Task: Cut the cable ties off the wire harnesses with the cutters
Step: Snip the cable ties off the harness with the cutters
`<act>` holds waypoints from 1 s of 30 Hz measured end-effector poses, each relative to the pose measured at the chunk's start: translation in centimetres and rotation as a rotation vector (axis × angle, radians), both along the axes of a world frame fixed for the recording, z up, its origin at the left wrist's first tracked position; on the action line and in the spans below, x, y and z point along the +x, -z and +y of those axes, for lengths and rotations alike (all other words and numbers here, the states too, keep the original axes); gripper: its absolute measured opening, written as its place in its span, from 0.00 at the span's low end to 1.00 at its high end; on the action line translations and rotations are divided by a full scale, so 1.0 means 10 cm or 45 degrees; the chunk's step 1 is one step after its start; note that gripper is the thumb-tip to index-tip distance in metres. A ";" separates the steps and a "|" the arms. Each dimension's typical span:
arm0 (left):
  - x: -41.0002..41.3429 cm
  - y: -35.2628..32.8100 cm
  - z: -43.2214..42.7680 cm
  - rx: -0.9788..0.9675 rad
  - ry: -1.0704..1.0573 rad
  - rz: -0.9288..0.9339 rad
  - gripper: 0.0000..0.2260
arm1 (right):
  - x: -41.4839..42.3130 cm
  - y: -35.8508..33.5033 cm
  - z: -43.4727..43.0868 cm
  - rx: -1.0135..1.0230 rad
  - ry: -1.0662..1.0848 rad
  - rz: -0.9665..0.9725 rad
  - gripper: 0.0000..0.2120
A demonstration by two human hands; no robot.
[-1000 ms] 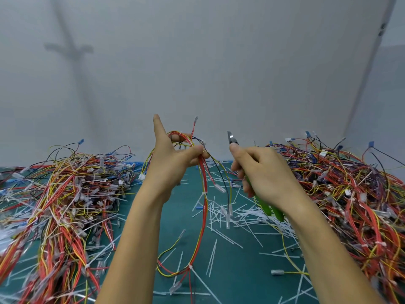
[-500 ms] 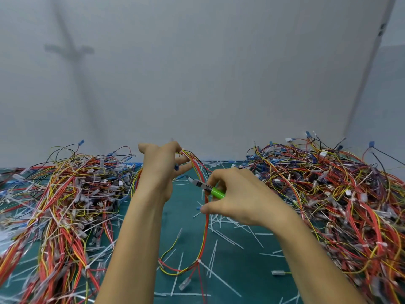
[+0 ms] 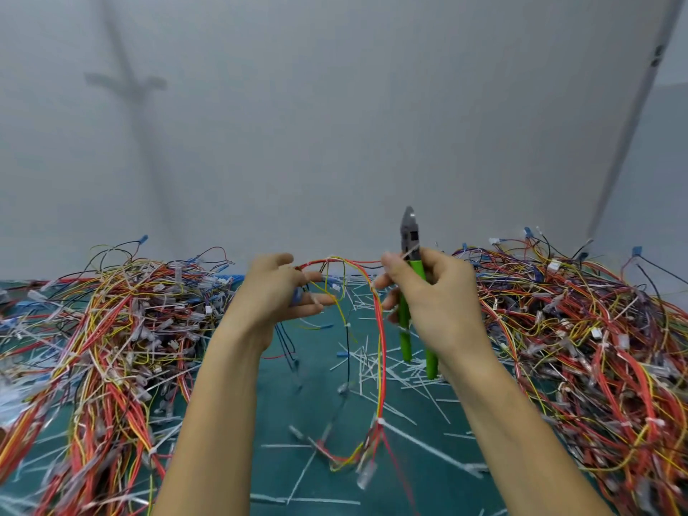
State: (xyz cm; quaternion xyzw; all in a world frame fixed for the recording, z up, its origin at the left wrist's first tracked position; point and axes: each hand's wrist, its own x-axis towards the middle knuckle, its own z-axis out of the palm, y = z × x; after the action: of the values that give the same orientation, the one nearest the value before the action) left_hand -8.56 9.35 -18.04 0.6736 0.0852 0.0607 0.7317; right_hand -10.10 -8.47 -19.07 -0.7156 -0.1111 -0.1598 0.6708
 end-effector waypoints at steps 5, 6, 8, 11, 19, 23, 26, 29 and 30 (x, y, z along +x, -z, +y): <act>0.05 0.09 0.01 0.393 -0.099 -0.014 0.17 | 0.06 0.04 -0.04 0.020 0.063 0.012 0.10; 0.06 0.12 0.01 0.505 -0.123 -0.011 0.15 | 0.07 0.05 -0.04 0.000 0.076 0.008 0.11; 0.10 0.14 0.01 0.951 -0.152 0.000 0.14 | 0.09 0.06 -0.04 -0.027 0.085 0.014 0.11; 0.07 0.10 -0.03 1.181 -0.120 -0.123 0.08 | 0.10 0.08 -0.02 -0.006 0.060 0.029 0.09; -0.01 0.05 -0.30 0.486 0.572 -0.087 0.15 | 0.09 0.10 0.01 0.028 0.048 0.010 0.10; 0.01 0.06 -0.27 0.261 0.546 -0.080 0.12 | 0.10 0.09 -0.01 0.041 0.026 0.022 0.09; 0.02 0.06 -0.28 0.200 0.485 -0.074 0.11 | 0.10 0.08 -0.02 -0.021 0.028 0.034 0.06; 0.03 0.07 -0.36 0.209 0.420 -0.101 0.11 | 0.11 0.08 -0.04 -0.122 0.098 0.011 0.05; 0.03 0.07 -0.38 0.202 0.400 -0.112 0.11 | 0.11 0.08 -0.05 -0.183 0.139 -0.009 0.05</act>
State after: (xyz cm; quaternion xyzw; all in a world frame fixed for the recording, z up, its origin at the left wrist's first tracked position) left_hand -8.25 5.58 -18.75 0.7309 -0.0582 -0.0185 0.6797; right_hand -8.95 -8.94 -19.83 -0.7665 -0.0854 -0.1904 0.6075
